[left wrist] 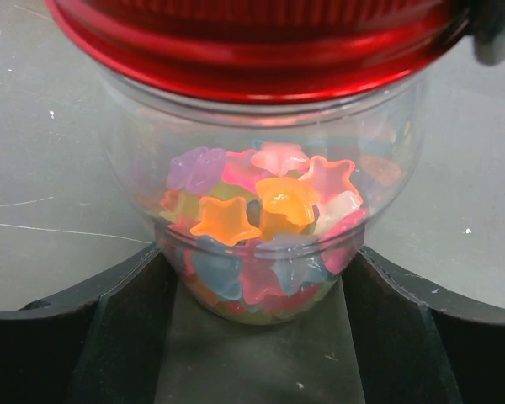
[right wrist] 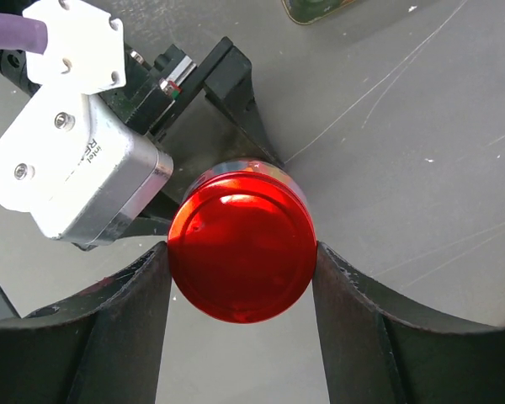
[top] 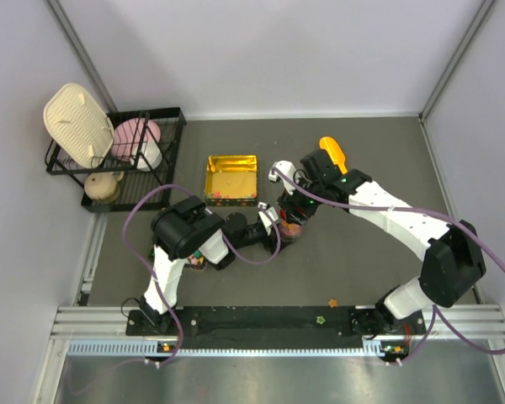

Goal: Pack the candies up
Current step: Close the bottle lid on the packing bottle, then screw the bottle lid onto the packing bottle.

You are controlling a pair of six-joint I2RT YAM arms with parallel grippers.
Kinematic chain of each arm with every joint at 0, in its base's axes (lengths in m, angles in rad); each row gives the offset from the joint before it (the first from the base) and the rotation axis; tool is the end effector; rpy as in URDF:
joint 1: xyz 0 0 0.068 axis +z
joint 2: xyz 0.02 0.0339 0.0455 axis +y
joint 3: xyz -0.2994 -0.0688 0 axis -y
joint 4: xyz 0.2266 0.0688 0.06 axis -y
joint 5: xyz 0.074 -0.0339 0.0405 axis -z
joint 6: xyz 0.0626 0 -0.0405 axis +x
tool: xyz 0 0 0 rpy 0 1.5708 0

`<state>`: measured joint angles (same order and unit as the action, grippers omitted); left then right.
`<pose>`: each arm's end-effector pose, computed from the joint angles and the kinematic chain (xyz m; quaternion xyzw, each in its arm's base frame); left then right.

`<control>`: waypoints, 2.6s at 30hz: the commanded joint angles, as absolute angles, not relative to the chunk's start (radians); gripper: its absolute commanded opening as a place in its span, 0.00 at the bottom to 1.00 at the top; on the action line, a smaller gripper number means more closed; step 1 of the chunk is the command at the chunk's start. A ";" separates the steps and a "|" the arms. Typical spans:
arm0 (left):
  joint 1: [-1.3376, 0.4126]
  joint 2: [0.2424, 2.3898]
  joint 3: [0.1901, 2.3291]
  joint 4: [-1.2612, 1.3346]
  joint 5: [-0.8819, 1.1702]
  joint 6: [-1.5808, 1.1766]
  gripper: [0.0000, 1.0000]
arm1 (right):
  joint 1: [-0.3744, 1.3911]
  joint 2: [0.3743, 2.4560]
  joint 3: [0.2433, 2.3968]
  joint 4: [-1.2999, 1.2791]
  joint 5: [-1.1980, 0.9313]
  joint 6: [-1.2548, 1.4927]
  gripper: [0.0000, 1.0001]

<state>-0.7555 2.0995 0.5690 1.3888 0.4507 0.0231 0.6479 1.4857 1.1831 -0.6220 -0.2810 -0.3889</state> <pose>0.2500 -0.2730 0.1296 0.4149 0.6256 -0.3863 0.5359 0.2363 0.2006 0.2945 -0.5038 0.7935 0.1723 0.2946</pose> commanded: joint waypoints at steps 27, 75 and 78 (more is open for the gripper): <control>-0.752 2.120 0.575 1.698 0.463 -0.031 0.34 | 0.538 1.495 1.359 -0.693 -0.454 -0.364 0.69; -0.753 2.125 0.575 1.698 0.457 -0.031 0.06 | 0.449 1.483 1.301 -0.756 -0.545 -0.367 0.22; -0.755 2.125 0.575 1.698 0.459 -0.031 0.06 | 0.449 1.528 1.374 -0.756 -0.535 -0.357 0.31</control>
<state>-0.7525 2.0995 0.5709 1.3907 0.4511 -0.0017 0.4526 1.5196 1.2652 -0.7570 -0.5323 -0.3618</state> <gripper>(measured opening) 0.772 0.279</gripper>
